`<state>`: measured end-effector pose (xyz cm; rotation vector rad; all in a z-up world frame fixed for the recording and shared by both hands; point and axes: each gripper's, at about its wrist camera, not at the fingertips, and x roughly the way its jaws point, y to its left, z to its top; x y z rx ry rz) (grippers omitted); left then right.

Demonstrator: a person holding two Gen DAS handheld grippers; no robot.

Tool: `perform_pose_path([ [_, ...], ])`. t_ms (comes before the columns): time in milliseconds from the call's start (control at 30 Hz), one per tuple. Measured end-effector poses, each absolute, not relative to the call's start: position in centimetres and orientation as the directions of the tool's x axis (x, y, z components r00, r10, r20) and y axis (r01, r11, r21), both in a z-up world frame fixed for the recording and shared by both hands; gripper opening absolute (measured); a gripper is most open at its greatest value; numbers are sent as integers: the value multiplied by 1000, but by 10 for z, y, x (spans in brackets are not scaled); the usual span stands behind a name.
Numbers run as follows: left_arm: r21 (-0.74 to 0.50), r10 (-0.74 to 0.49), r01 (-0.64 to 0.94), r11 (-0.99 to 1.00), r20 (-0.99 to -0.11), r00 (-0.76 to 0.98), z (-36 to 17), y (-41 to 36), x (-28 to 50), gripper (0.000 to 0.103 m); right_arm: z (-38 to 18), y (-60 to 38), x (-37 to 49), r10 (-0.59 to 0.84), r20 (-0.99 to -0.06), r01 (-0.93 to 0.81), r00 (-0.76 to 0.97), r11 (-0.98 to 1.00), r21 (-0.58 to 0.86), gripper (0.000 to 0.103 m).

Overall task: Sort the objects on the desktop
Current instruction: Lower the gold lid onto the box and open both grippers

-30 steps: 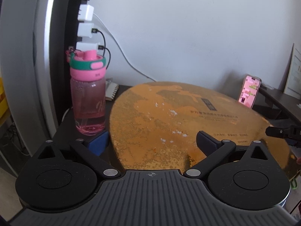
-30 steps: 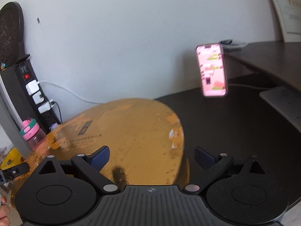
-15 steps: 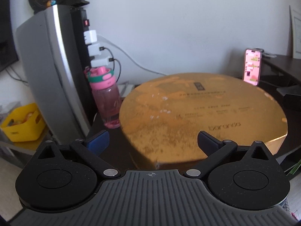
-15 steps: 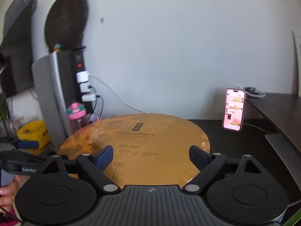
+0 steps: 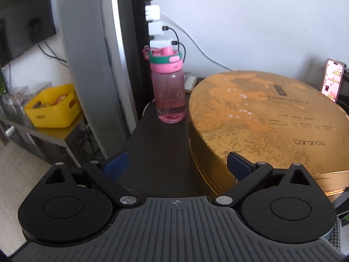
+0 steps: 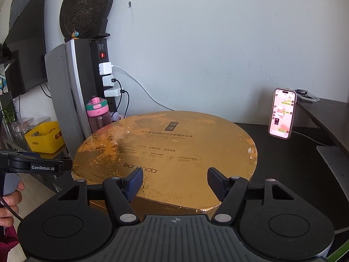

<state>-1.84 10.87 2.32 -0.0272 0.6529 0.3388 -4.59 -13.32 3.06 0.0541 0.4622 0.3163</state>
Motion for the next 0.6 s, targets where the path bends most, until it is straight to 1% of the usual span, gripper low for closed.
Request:
perform_pose_path([
  [267,85,306,-323,942,-610,731,21,111,-15,100,29,-134,-43,325,-446,-292,834,946,141,66],
  [467,120,321,-318,941,-622,715,17,107,-12,100,21,-127,-40,337,-490,-314,804,940,131,66],
  [600,135,338,-328,935,-619,709,19,105,-13,100,15,-124,-36,319,-543,-310,777,944,112,66],
])
